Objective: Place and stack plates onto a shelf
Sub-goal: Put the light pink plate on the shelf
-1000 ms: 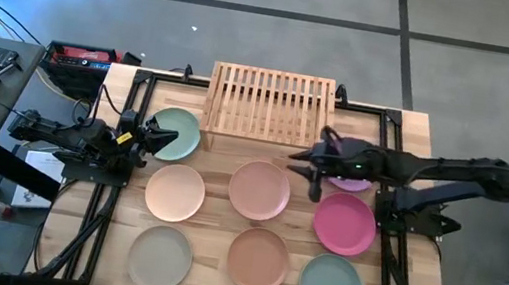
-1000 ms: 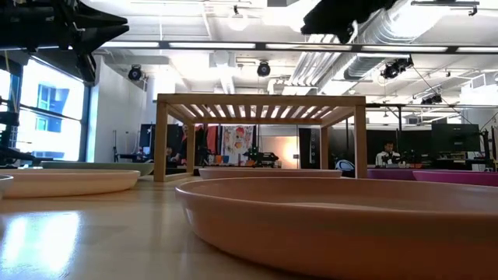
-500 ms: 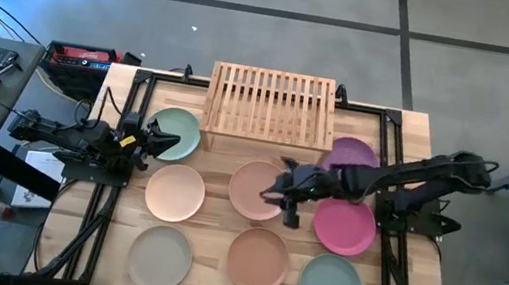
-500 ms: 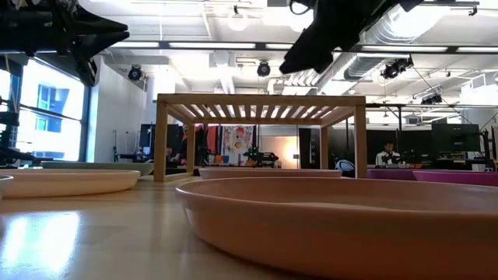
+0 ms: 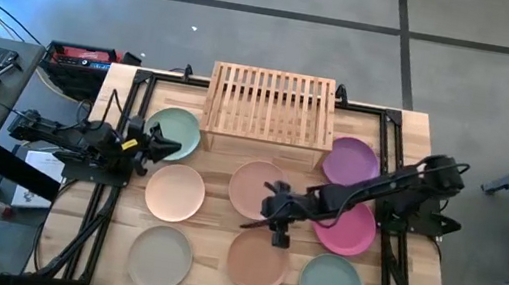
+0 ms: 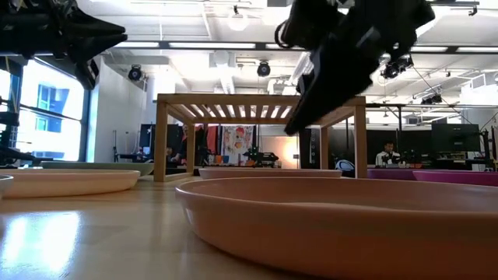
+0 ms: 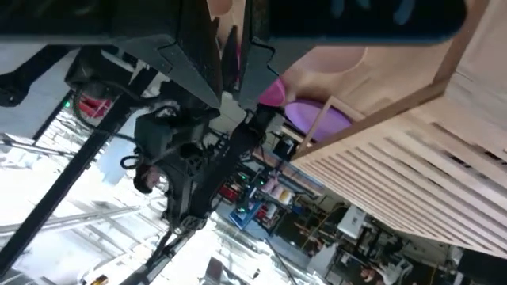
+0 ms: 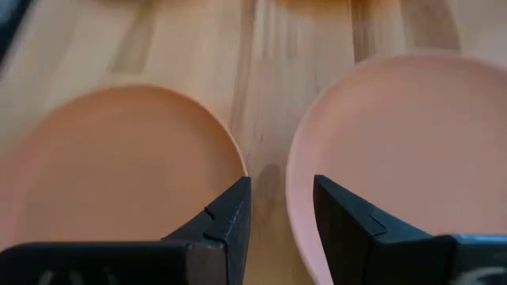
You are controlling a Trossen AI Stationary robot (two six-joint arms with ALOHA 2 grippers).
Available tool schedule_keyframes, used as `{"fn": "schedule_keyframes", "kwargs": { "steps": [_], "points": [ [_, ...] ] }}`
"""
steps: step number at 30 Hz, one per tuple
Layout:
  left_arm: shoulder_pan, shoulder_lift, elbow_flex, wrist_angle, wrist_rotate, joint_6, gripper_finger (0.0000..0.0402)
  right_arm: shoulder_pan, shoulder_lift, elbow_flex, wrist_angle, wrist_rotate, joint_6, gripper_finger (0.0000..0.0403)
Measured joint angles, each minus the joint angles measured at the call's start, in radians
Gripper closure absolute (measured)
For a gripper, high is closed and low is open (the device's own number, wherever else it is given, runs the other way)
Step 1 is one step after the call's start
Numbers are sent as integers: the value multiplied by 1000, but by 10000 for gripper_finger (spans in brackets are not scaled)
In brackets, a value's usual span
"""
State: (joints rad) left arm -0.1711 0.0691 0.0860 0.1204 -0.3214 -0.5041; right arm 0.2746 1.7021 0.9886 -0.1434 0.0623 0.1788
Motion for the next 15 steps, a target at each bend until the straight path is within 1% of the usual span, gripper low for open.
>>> {"fn": "schedule_keyframes", "kwargs": {
  "steps": [8, 13, 15],
  "points": [
    [0, 0, 0, -33, 2, 0, 367, 10, 79, 0, 2, 19, 4, 284],
    [0, 0, 0, -47, 2, -2, 367, 10, 100, 0, -1, 82, -4, 284],
    [0, 0, 0, -54, 2, -17, 367, 9, 100, 0, -2, 88, -11, 284]
  ]
}}
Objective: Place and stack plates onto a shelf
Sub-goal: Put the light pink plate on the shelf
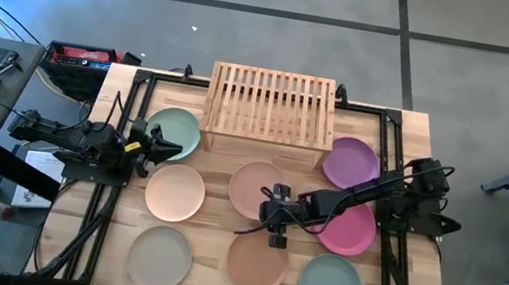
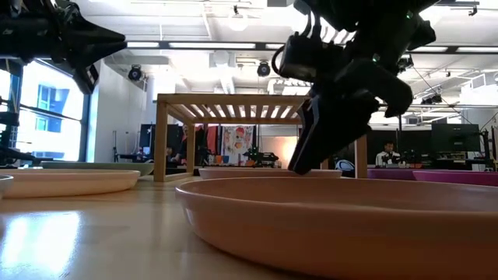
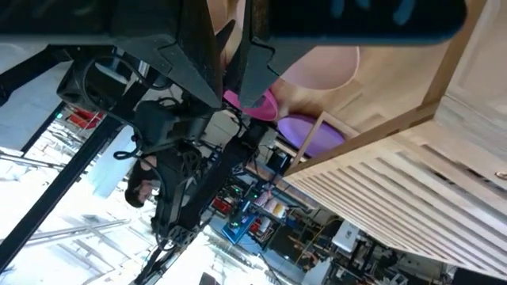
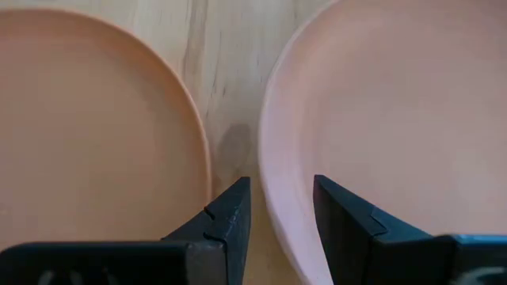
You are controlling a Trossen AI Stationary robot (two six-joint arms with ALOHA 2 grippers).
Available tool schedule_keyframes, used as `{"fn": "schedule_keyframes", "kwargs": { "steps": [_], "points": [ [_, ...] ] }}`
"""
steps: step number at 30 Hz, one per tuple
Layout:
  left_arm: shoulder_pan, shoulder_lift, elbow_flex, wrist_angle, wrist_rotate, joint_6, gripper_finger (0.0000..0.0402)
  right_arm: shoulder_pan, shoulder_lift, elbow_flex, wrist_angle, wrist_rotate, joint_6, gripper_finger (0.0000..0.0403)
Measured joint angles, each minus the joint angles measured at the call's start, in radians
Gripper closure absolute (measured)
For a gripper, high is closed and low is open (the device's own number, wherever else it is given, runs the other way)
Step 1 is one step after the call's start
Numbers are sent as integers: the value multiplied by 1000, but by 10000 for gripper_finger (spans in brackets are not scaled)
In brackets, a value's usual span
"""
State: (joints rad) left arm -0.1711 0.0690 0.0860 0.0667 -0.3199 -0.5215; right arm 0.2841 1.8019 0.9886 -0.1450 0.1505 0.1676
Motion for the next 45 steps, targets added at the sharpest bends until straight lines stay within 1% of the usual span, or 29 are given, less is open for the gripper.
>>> {"fn": "schedule_keyframes", "kwargs": {
  "steps": [11, 16, 24, 30, 37, 42, 45],
  "points": [
    [0, 0, 0, -29, 0, 0, 367, -3, 1, -3, -16, 0, -18, 284],
    [0, 0, 0, -30, 0, -1, 367, -3, 25, -4, -16, -4, -14, 284],
    [0, 0, 0, -30, -1, -1, 367, -5, 31, -5, -16, 21, -17, 287],
    [0, 0, 0, -30, -1, 0, 367, -10, 31, -5, -16, 22, -19, 319],
    [0, 0, 0, -32, -1, 0, 367, -11, 31, -5, -30, -13, -19, 348],
    [0, 0, 0, -33, -1, -1, 367, -11, 31, -4, -26, -31, -18, 392],
    [0, 0, 0, -33, -2, -1, 367, -11, 31, 3, -31, -38, -14, 394]
  ]
}}
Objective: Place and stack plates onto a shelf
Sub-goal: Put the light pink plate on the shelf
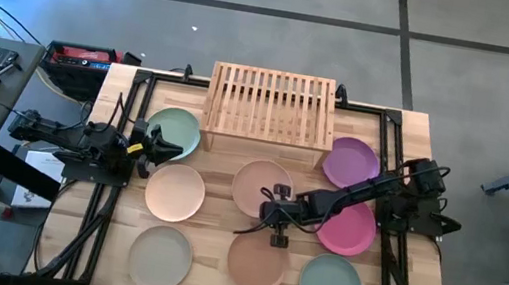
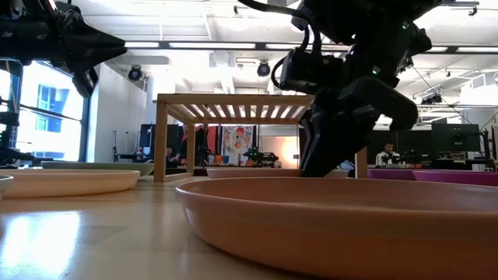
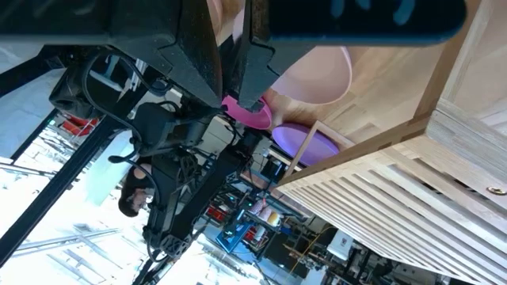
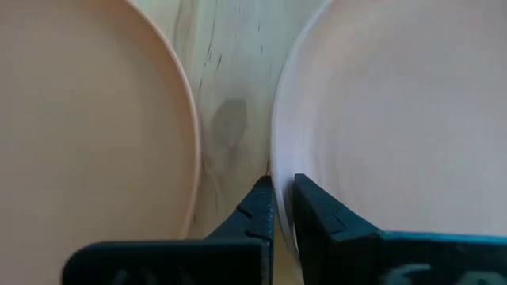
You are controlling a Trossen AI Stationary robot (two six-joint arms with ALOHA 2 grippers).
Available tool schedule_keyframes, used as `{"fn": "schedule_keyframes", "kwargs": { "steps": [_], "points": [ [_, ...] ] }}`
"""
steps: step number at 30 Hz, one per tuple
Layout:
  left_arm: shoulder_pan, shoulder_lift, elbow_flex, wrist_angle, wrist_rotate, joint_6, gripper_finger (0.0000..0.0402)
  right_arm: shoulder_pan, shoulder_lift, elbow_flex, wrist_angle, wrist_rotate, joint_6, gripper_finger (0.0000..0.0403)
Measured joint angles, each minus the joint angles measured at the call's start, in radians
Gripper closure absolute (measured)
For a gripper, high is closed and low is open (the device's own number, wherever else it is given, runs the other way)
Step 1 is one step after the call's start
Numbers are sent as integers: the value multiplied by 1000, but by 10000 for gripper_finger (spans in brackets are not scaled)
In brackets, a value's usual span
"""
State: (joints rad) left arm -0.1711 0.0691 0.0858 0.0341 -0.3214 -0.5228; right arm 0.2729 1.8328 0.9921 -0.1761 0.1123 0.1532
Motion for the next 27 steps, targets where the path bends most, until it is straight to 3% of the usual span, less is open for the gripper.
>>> {"fn": "schedule_keyframes", "kwargs": {
  "steps": [27],
  "points": [
    [0, 0, 0, -15, 1, -50, 367, 9, -2, 500, -351, -60, 5, 402]
  ]
}}
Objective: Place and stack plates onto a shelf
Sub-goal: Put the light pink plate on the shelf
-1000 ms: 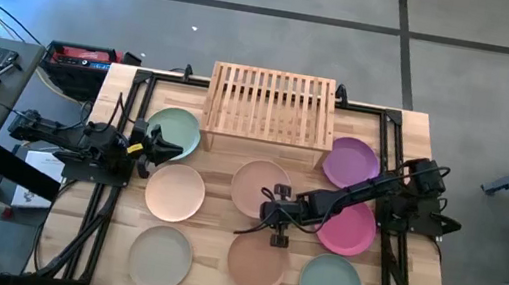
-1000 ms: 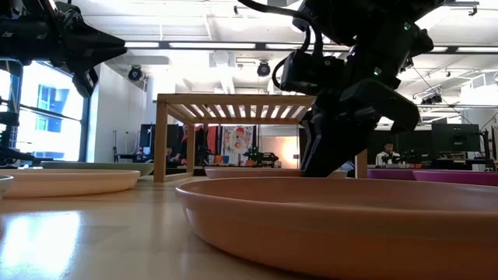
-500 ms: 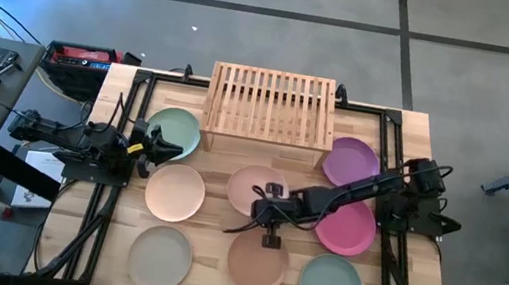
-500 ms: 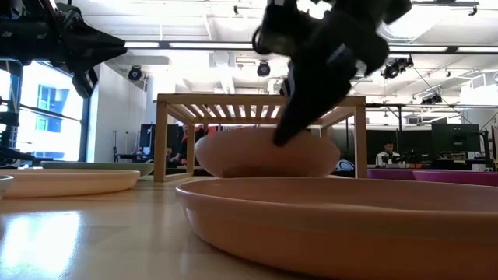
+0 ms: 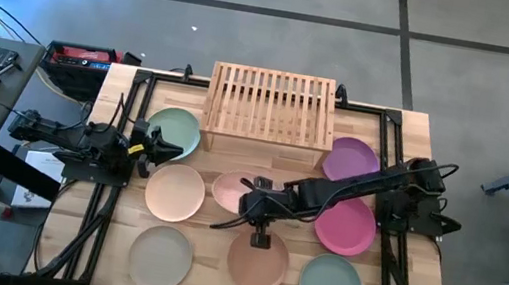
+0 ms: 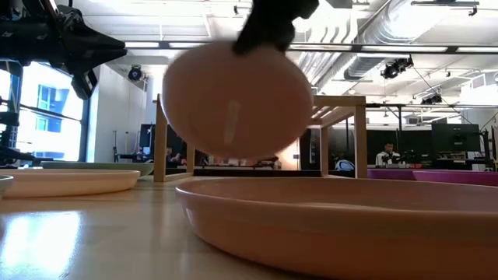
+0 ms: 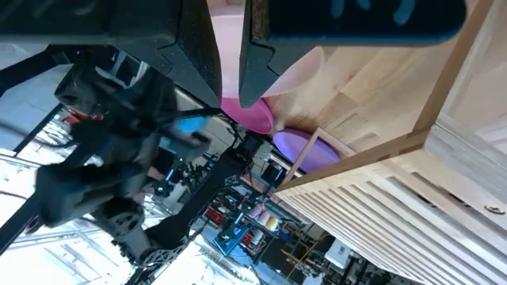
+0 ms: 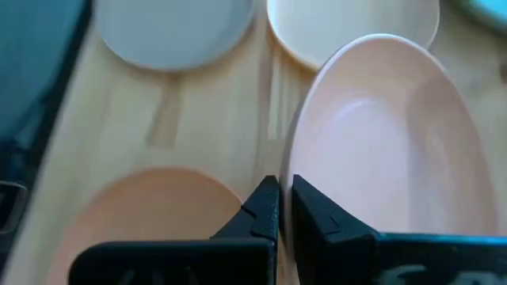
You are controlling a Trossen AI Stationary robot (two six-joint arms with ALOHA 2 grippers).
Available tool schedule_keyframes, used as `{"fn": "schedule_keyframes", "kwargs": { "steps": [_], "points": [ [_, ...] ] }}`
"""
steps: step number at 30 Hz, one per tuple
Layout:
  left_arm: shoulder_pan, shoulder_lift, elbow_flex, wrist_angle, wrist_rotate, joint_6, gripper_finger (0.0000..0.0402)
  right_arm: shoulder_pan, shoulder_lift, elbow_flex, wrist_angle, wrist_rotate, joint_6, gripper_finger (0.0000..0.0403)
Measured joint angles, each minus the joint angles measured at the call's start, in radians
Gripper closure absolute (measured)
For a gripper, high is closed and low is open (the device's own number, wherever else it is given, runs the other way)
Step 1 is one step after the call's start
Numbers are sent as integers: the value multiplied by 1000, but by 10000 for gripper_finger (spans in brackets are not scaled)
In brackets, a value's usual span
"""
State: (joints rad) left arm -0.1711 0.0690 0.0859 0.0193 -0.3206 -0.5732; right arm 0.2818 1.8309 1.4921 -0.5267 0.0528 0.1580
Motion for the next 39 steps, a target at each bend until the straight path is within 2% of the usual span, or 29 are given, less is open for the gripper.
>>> {"fn": "schedule_keyframes", "kwargs": {
  "steps": [8, 14, 19, 26, 32, 39],
  "points": [
    [0, 0, 0, 0, 0, -28, 367, 3, 0, 217, -182, 28, -46, 403],
    [0, 0, 0, 0, 0, -27, 367, -5, -1, 370, -303, 163, -184, 403],
    [0, 0, 0, -1, 0, -27, 367, -37, -2, 453, -423, 338, -297, 403],
    [0, 0, 0, -1, 0, -26, 367, -157, -2, 471, -553, 496, -360, 403],
    [0, 0, 0, 0, -3, -26, 367, -311, -2, 455, -646, 494, -275, 403],
    [0, 0, 0, -1, -6, -26, 367, -455, -5, 455, -674, 496, -159, 403]
  ]
}}
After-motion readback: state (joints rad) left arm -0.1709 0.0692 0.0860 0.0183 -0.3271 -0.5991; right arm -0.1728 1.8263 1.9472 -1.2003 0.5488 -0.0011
